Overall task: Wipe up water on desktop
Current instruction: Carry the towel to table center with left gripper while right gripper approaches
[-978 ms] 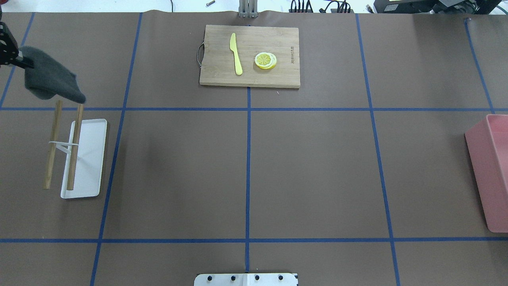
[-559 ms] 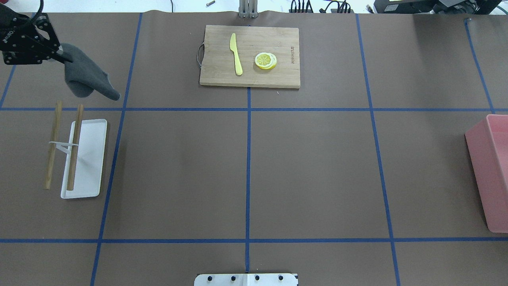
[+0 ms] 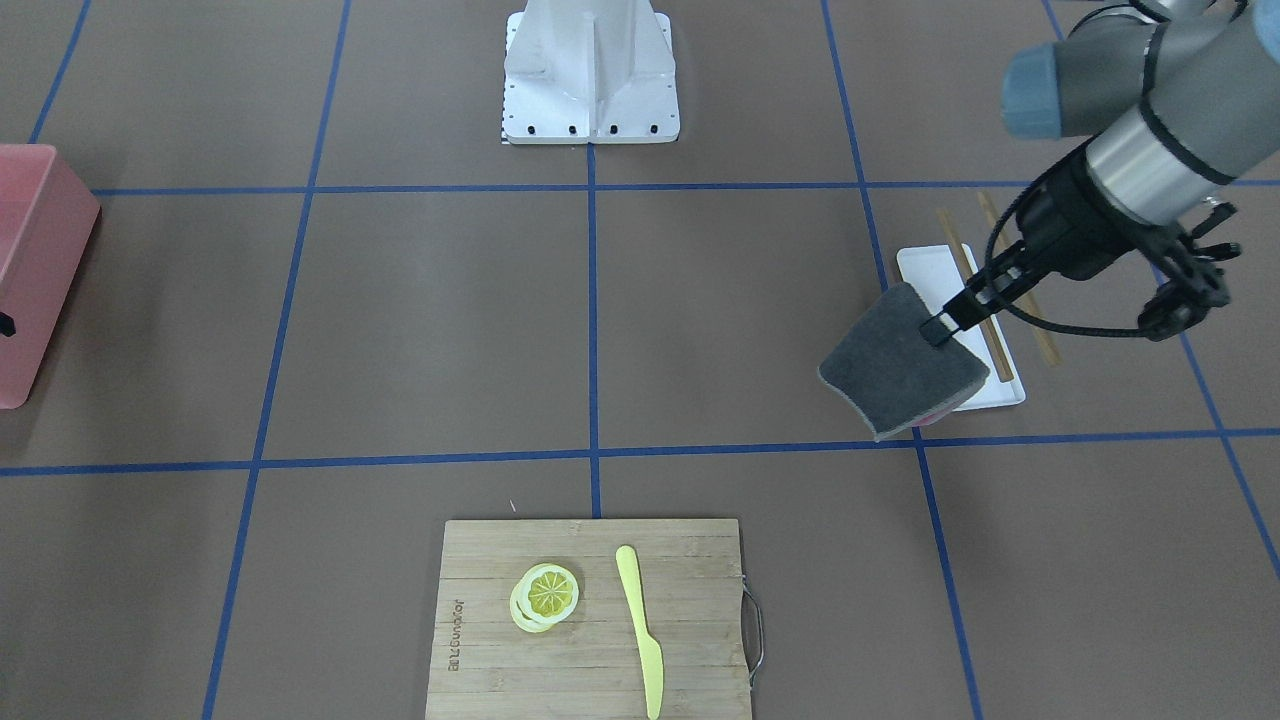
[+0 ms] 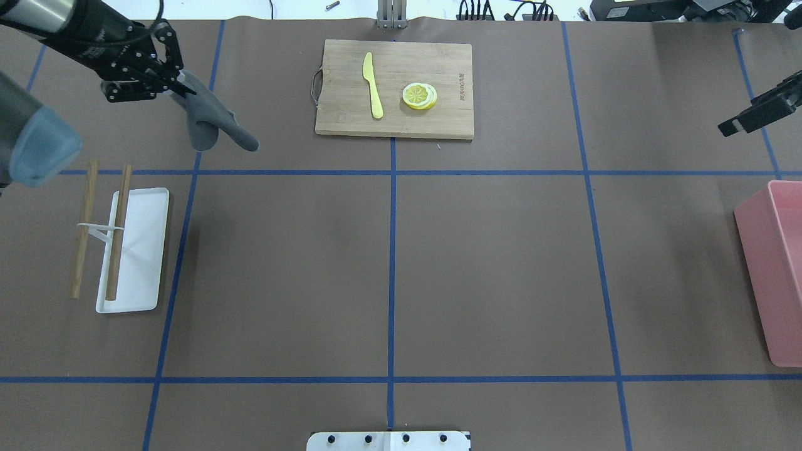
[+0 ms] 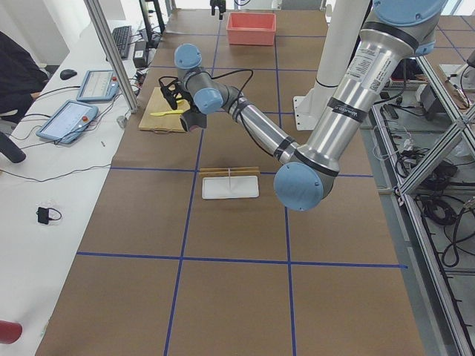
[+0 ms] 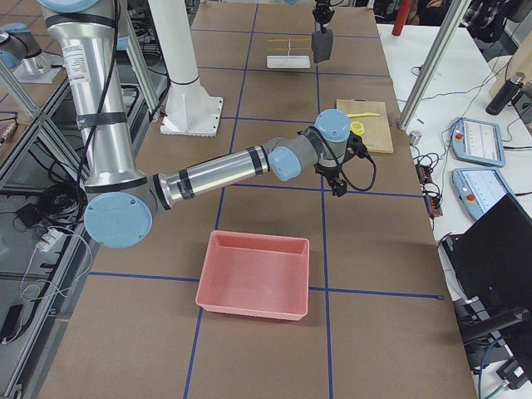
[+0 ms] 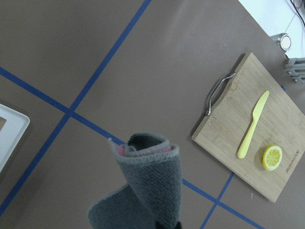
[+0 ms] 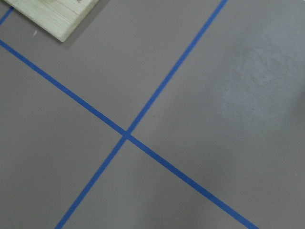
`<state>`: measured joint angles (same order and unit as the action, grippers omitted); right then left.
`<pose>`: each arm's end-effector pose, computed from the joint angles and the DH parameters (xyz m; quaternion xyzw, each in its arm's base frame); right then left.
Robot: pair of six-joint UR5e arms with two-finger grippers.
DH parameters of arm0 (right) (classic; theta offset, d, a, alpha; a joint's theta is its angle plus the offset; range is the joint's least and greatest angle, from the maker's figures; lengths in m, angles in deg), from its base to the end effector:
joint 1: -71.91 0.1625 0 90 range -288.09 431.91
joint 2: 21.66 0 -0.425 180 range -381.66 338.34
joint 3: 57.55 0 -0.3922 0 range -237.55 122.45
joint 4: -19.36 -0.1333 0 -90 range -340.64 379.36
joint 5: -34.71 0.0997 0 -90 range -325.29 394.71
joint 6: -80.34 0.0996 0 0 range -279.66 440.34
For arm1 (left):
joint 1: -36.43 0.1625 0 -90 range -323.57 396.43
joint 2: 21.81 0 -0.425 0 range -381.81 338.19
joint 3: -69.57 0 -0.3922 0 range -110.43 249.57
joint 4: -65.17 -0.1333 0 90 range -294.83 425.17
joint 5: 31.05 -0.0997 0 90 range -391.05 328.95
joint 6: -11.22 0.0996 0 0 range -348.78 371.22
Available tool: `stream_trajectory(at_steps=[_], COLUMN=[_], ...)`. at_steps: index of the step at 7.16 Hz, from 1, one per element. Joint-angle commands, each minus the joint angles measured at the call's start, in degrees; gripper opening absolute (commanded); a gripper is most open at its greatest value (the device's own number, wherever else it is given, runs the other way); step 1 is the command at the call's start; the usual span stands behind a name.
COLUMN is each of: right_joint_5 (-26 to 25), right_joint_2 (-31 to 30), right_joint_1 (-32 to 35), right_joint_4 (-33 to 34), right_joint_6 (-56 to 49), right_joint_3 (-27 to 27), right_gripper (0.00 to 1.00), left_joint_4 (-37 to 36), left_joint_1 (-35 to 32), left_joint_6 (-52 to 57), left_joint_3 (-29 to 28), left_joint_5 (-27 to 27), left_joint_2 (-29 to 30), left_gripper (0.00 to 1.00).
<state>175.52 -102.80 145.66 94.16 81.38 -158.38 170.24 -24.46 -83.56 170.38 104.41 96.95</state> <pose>-0.1007 -0.5461 0.4449 0.2062 -0.4453 -0.2415 0.8371 0.2479 -0.5733 0.2444 -0.1039 0.5350 -0.2953 0.7847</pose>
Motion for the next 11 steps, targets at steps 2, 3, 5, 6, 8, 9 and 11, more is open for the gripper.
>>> stream_trajectory(at_steps=[2, 3, 5, 6, 8, 9, 11], right_joint_5=[0.5, -0.1, -5.9, -8.8, -20.2, -24.6, -32.7], right_joint_2=[4.4, 6.4, 9.2, 9.0, 8.8, 9.0, 8.9], right_joint_1=[-8.4, -11.3, -16.5, -19.4, -27.4, -30.7, -35.4], right_joint_4=[-2.2, -2.2, -4.5, -10.6, -19.3, -21.2, -26.1], right_joint_6=[11.9, 14.5, 17.0, 20.0, 23.8, 23.7, 25.4], right_joint_3=[-2.3, -2.7, -4.0, -3.4, -3.4, -3.5, -3.8], right_gripper=[1.0, 1.0, 1.0, 1.0, 1.0, 1.0, 1.0], left_joint_4=[-7.7, -7.7, -7.6, -7.4, -7.2, -7.0, -7.1], left_joint_1=[8.0, 9.7, 12.7, 14.7, 16.8, 16.9, 19.0], left_joint_6=[-6.6, -8.7, -12.7, -15.2, -17.9, -18.1, -19.8], left_joint_3=[-0.4, -0.8, -3.3, -6.4, -8.9, -10.4, -10.7], left_joint_5=[-8.6, -9.3, -12.4, -14.9, -16.4, -16.4, -16.4], left_joint_2=[7.9, 8.5, 11.9, 15.7, 18.6, 19.9, 22.4], left_gripper=[0.0, 0.0, 0.0, 0.0, 0.0, 0.0, 0.0])
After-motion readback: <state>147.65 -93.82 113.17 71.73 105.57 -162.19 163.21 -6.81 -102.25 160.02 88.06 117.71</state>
